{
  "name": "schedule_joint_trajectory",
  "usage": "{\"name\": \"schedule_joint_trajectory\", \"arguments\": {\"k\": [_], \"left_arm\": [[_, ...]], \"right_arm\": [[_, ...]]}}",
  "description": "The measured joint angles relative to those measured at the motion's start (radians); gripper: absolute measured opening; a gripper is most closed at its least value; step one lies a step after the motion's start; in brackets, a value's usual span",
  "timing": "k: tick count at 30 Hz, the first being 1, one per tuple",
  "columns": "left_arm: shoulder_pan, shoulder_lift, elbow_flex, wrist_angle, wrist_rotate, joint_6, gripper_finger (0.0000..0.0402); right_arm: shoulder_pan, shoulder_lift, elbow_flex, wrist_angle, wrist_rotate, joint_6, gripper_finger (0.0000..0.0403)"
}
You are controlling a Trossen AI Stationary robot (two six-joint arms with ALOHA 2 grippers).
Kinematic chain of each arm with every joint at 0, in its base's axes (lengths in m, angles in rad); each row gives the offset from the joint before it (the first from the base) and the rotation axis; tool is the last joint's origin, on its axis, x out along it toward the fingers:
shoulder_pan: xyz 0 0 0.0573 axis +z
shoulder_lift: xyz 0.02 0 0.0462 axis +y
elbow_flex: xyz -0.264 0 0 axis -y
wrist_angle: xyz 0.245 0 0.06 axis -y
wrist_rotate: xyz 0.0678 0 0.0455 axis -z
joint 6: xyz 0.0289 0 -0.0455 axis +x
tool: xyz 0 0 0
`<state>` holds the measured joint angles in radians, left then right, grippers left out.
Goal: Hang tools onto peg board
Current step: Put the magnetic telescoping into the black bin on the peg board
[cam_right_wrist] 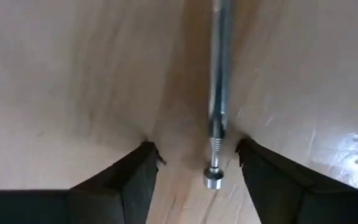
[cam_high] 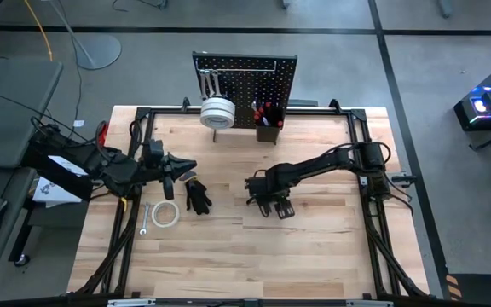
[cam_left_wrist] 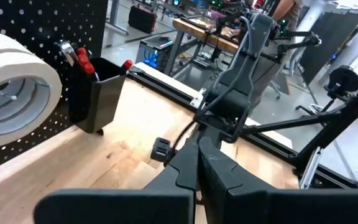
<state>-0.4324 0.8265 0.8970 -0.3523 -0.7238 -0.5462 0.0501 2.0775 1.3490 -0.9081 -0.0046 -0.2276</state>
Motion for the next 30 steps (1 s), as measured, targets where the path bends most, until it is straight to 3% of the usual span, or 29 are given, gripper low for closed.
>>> {"name": "schedule_joint_trajectory", "arguments": {"k": [3, 8, 9, 16, 22, 30], "left_arm": [[-0.001, 0.0, 0.0, 0.001, 0.023, -0.008, 0.0], [-0.014, -0.007, 0.001, 0.007, 0.045, -0.03, 0.0], [-0.017, -0.008, 0.001, 0.007, 0.043, -0.03, 0.0], [-0.035, -0.013, 0.001, 0.007, 0.021, -0.045, 0.0], [-0.035, -0.026, 0.001, 0.013, -0.028, -0.019, 0.0], [-0.036, -0.057, 0.001, 0.016, -0.049, 0.028, 0.0]], "right_arm": [[0.003, 0.023, -0.028, 0.018, 0.059, 0.051, 0.0185], [0.017, 0.023, -0.032, 0.022, 0.093, 0.07, 0.0034], [0.021, 0.023, -0.032, 0.027, 0.095, 0.072, 0.0018], [0.061, 0.023, -0.037, 0.024, 0.128, 0.092, 0.0002], [0.065, 0.068, 0.059, -0.048, 0.127, 0.162, 0.0001], [0.02, 0.0, 0.103, 0.003, -0.06, 0.291, 0.0]]}}
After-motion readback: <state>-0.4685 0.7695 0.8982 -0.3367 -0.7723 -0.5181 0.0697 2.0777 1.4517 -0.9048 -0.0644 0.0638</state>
